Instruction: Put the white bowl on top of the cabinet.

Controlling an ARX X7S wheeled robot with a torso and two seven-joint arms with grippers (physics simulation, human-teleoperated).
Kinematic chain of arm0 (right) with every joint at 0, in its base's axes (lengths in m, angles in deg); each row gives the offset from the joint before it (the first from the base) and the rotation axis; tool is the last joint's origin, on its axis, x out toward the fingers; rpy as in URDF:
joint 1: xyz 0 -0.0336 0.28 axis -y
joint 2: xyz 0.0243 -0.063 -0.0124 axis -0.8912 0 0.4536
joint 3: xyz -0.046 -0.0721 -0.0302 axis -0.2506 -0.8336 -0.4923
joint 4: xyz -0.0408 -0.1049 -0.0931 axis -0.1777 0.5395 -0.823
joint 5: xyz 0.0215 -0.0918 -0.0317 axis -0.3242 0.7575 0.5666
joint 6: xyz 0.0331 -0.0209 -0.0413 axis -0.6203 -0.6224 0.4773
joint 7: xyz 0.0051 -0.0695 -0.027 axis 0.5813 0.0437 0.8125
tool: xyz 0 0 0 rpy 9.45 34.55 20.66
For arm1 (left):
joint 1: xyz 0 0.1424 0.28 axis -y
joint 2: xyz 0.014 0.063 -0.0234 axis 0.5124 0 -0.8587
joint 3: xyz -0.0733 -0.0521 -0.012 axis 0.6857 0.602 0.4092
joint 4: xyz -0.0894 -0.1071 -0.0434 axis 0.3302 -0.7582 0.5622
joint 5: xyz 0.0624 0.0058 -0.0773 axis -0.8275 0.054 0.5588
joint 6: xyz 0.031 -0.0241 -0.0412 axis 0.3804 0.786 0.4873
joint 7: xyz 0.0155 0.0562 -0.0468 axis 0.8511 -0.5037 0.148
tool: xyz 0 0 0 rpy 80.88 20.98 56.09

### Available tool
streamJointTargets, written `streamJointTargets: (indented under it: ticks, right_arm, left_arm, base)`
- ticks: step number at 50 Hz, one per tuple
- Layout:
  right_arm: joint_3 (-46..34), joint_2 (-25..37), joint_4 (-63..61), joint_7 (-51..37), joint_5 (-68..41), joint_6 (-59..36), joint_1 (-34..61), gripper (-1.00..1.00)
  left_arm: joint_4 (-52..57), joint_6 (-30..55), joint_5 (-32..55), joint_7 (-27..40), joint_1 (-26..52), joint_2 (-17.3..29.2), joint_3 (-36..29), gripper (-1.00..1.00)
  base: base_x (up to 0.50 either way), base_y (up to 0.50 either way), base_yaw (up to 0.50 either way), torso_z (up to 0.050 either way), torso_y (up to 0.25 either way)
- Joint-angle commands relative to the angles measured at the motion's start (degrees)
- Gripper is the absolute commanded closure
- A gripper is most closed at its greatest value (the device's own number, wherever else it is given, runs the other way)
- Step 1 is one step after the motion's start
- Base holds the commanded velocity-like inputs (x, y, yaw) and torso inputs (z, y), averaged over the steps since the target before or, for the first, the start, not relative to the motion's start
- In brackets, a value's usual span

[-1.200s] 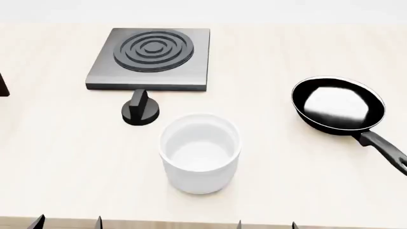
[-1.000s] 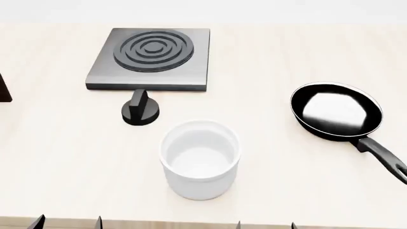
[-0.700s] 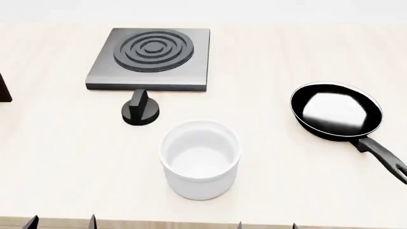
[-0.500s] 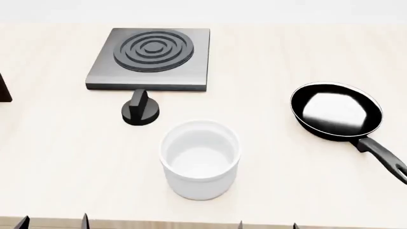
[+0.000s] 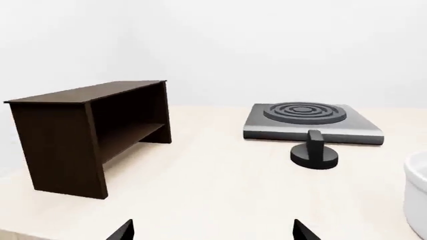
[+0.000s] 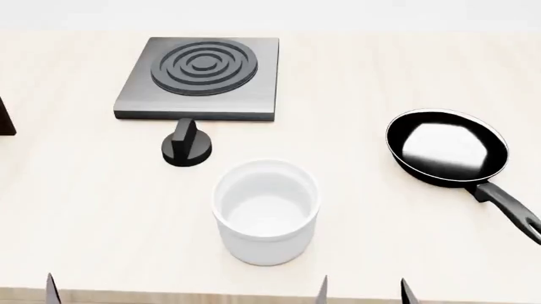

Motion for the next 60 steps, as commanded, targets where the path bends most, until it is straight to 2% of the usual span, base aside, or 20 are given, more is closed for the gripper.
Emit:
streamJointTargets:
  ticks: [1,12,18,23,31,35,43,55,60]
  right_arm:
    - [0.21,0.96,-15.41,-0.94,1.25,-5.94,-1.97,-1.00]
    - [-0.05,2.21,-30.76,-2.72,0.31,-11.94,-3.25,-1.00]
    - [0.92,1.85,-35.56,-3.97,-1.79,-13.87,-3.24,-1.00]
    - [1.79,1.70,-37.33,-5.07,-2.99,-14.17,-3.27,-1.00]
    - [0.87,2.02,-39.13,-6.63,-2.21,-15.03,-3.02,-1.00]
    - [0.40,2.29,-39.54,-6.94,-2.24,-15.18,-2.93,-1.00]
    - [-0.52,3.07,-40.25,-7.39,-2.05,-15.60,-2.82,-1.00]
    - [-2.48,4.03,-41.43,-8.69,0.07,-16.62,-2.48,-1.00]
    - [-2.31,4.24,-41.21,-9.26,0.21,-16.05,-2.56,-1.00]
  left_arm:
    - [8.31,3.00,-1.13,1.23,-2.52,0.14,1.75,-1.00]
    - [15.03,0.04,0.86,6.14,-6.40,-0.65,7.35,-1.00]
    - [17.19,-3.97,2.35,9.48,-8.71,-1.76,10.85,-1.00]
    - [20.11,-3.82,1.96,12.55,-10.29,-2.04,12.83,-1.00]
    - [25.22,-5.14,-0.59,22.86,-13.60,-4.41,18.13,-1.00]
    - [25.96,-6.62,1.26,29.65,-15.70,-4.82,20.72,-1.00]
    - [25.54,-10.54,4.98,38.54,-19.49,-4.46,23.40,-1.00]
    - [24.37,-12.03,6.76,40.67,-20.34,-2.27,22.12,-1.00]
    - [23.88,-12.10,7.05,41.07,-20.22,-1.61,21.48,-1.00]
  base:
    - [0.00,0.00,0.00,0.000,0.000]
    - [0.00,0.00,0.00,0.000,0.000]
    - [0.00,0.00,0.00,0.000,0.000]
    - [0.00,0.00,0.00,0.000,0.000]
    - [0.00,0.00,0.00,0.000,0.000]
    - [0.00,0.00,0.00,0.000,0.000]
    - [0.00,0.00,0.00,0.000,0.000]
    - [0.00,0.00,0.00,0.000,0.000]
    - [0.00,0.45,0.00,0.000,0.000]
